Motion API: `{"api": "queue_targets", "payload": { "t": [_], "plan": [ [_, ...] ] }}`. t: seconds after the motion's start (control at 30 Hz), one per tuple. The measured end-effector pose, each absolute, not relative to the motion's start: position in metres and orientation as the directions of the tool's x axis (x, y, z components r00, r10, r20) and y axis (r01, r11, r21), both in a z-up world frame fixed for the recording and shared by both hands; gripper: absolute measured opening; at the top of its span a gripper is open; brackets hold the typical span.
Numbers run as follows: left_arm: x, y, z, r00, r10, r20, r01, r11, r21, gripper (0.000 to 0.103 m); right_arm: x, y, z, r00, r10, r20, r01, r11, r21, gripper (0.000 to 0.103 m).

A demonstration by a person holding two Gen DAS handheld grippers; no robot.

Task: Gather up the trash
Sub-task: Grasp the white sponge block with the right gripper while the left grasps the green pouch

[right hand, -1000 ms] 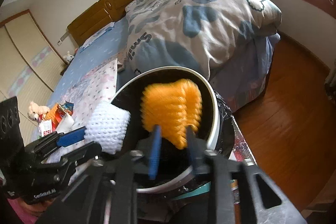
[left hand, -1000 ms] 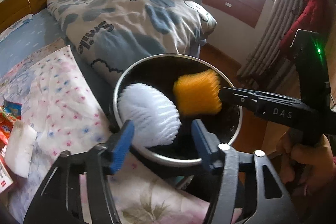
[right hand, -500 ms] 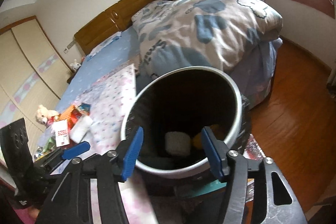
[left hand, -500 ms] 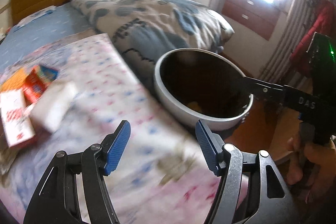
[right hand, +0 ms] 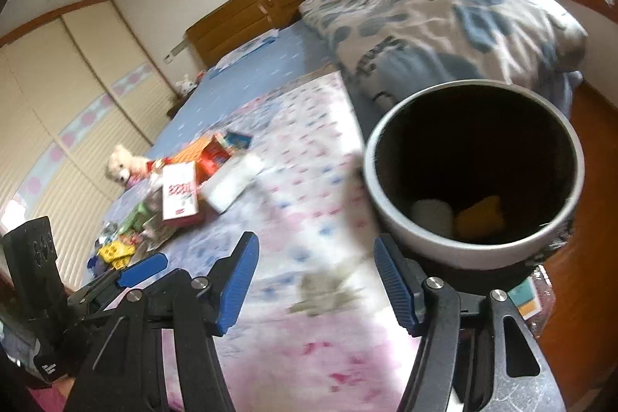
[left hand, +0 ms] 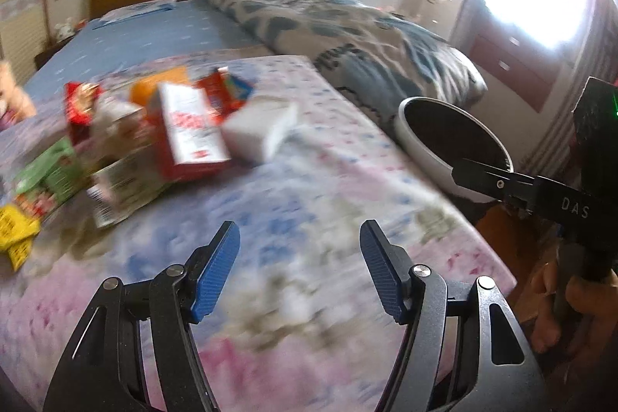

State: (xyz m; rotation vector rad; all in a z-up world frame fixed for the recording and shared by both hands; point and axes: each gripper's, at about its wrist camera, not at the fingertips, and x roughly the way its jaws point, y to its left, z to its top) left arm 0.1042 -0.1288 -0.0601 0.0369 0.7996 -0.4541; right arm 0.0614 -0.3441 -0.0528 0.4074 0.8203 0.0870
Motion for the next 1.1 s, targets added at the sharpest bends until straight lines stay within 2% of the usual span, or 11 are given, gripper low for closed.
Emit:
{"api": "queue_targets", "payload": {
  "t": [0.57, 0.93, 1.1],
  "plan": [
    [0.107, -0.027, -0.072, 0.653, -0.254, -0.713, 0.199, 0.967, -0.162, 0.066, 0.093, -0.254, -0.066, 0.629, 0.336, -0.701, -0.062, 0.921, 0.386, 0.064],
    [0.171, -0.013, -0.074, 0.615, -0.25, -0.748, 0.221, 0.965, -0.14, 0.066, 0.139, -0.249, -0.079, 0.622, 0.322, -0.714, -0.027, 0.92, 0.391, 0.064],
    [0.185, -0.016, -0.066, 0.625, -0.256, -0.737, 0.269, 0.957, -0.105, 0.066, 0.158, -0.249, -0.077, 0.631, 0.319, -0.707, -0.019, 0.917, 0.398, 0.064]
  ]
}}
